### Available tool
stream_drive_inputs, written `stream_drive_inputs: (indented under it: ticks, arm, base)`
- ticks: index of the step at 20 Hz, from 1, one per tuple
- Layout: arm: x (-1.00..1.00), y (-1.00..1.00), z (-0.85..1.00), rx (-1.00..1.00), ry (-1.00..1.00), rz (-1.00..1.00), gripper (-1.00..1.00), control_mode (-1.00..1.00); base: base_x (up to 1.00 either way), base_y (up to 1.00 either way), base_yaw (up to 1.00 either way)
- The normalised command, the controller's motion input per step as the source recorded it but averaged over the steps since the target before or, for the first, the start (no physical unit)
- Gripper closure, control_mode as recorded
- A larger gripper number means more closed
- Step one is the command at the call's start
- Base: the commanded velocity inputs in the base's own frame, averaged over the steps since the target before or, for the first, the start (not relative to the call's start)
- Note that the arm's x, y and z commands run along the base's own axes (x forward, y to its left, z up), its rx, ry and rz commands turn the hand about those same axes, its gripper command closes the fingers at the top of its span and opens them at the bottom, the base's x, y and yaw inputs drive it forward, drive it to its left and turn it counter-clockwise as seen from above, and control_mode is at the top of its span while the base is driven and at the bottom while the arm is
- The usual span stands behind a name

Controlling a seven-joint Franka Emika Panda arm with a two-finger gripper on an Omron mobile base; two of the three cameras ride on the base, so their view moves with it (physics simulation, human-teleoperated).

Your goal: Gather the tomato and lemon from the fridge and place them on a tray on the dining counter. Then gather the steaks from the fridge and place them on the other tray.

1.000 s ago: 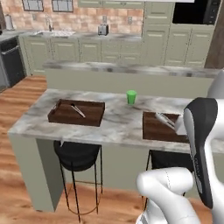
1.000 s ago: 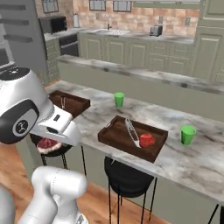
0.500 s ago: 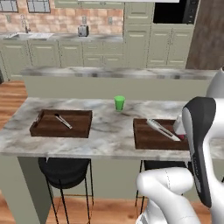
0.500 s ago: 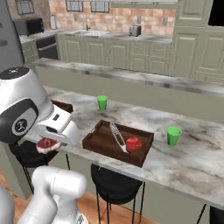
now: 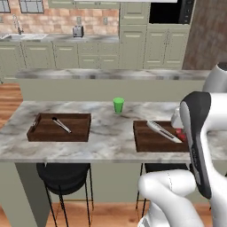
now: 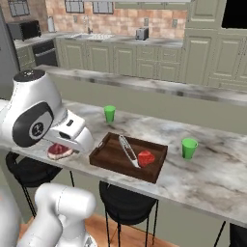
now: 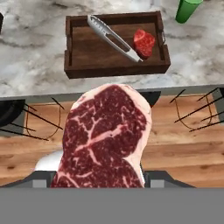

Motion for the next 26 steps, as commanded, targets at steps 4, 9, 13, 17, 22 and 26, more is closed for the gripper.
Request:
stream_drive_inputs:
  ticks: [4, 9, 13, 17, 22, 26]
  arm:
    - [0.95, -0.08, -0.13, 0.08, 0.0, -0.05, 1.0, -1.0]
    - [0.73, -0.03, -0.4, 0.03, 0.0, -0.05, 1.0, -1.0]
    - [0.58, -0.01, -0.55, 0.0, 0.0, -0.07, 1.0, -1.0]
    - [0.44, -0.04, -0.54, 0.0, 0.0, -0.06, 1.0, -1.0]
    - [0.43, -0.06, -0.42, 0.01, 0.0, -0.05, 1.0, -1.0]
    - [0.39, -0.08, -0.32, 0.01, 0.0, -0.04, 1.0, -1.0]
  base:
    - [0.0, 0.0, 0.0]
    - [0.0, 0.0, 0.0]
    - [0.0, 0.0, 0.0]
    - [0.0, 0.0, 0.0]
    - [0.0, 0.0, 0.0]
    - [0.0, 0.0, 0.0]
